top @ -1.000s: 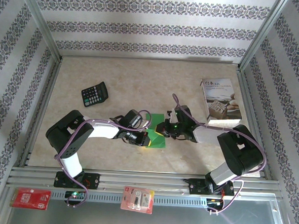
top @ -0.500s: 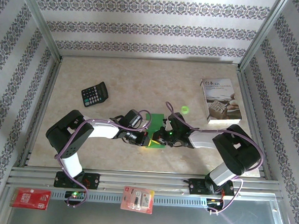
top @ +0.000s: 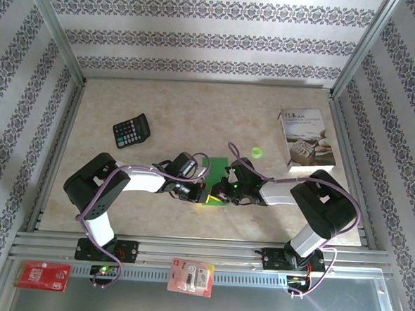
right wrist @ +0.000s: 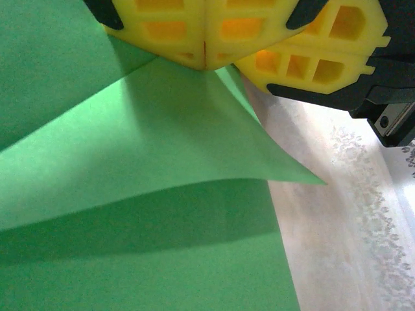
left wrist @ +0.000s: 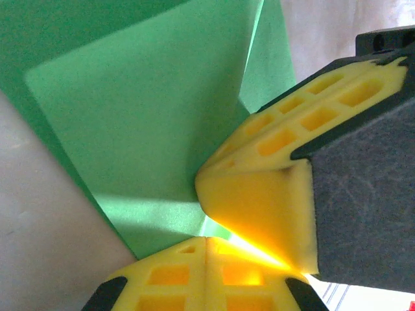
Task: Fold a paper plane with a square sheet of paper (pick it up from the middle)
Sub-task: Fold the triangle a second time at the center of the table.
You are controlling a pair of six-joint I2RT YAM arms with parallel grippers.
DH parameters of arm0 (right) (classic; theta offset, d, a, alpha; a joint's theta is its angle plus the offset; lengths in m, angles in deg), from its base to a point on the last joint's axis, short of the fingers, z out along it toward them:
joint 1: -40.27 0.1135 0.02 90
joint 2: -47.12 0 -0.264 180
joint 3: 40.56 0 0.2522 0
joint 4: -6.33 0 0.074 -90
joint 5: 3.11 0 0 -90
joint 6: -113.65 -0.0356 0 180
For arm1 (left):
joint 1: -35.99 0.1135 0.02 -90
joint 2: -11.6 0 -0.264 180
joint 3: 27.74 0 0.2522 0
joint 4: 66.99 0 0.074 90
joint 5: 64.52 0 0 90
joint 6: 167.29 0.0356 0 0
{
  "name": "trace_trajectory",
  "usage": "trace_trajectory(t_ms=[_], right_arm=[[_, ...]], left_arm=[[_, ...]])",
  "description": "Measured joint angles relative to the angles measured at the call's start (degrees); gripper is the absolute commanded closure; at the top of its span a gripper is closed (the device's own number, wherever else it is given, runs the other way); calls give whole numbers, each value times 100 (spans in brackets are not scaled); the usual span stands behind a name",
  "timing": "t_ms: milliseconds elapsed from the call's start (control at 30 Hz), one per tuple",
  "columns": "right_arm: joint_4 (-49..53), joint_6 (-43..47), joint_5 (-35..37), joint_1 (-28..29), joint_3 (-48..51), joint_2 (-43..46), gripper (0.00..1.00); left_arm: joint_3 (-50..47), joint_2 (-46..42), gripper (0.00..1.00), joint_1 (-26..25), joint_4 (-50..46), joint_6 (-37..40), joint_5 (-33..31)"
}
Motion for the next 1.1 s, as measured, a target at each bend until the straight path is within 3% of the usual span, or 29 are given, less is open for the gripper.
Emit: trace_trajectory(t_ms=[500,1100], right_arm=[[719,188,-125,-428,-361,-90,100],[1023,588,-651,-1473,-612,-345,100]], left_arm=[[2,44,100,22,-4,59,66],[-4,57,100,33,-2,66,101]])
